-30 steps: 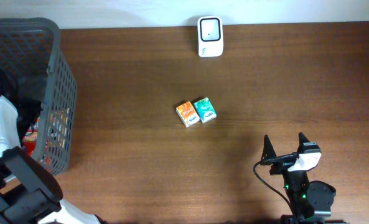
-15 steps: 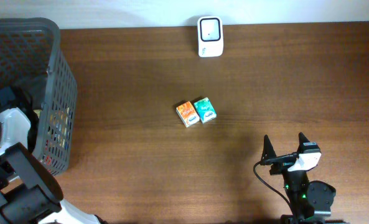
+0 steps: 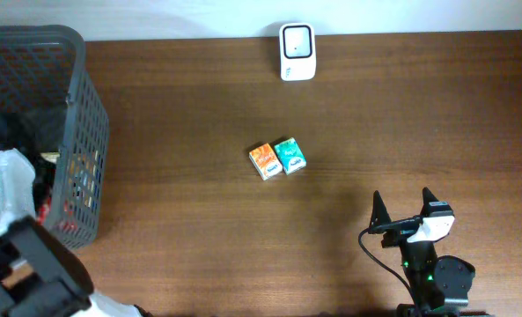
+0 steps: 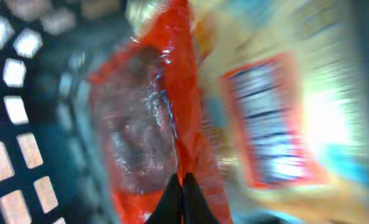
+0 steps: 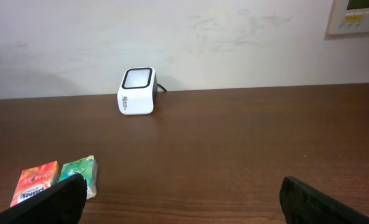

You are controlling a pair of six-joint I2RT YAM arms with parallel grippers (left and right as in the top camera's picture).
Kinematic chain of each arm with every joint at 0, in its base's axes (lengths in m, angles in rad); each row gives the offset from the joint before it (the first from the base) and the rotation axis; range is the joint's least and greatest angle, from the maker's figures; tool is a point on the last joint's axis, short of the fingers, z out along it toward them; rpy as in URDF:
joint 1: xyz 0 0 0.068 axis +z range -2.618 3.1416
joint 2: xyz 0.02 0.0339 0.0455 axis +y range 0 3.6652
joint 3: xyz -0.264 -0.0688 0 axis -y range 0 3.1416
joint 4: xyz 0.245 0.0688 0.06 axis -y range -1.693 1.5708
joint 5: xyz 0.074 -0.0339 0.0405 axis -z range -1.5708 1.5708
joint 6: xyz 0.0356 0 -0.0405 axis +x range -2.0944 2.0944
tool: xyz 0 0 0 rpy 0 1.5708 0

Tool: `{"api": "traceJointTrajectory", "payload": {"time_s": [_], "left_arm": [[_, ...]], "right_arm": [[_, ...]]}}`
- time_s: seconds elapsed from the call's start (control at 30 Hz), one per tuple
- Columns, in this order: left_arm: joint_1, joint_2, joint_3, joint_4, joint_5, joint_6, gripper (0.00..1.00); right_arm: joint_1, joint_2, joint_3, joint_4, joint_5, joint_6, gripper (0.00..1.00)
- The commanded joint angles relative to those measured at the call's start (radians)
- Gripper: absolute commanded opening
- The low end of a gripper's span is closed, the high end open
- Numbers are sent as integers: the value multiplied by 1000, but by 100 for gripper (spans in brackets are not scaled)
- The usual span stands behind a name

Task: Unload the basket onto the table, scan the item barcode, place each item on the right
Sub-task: 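Grasp the red snack bag inside the basket with the left gripper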

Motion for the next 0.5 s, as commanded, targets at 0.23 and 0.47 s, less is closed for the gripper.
{"api": "traceJointTrajectory", "payload": {"time_s": [0.23, 0.47], "left_arm": [[-125, -620, 127, 162, 255, -9, 0], [-555, -659, 127, 290, 519, -10, 0]], "right_arm": [[7, -5, -7, -5, 8, 0, 99], [7, -6, -7, -5, 8, 0, 99]]}}
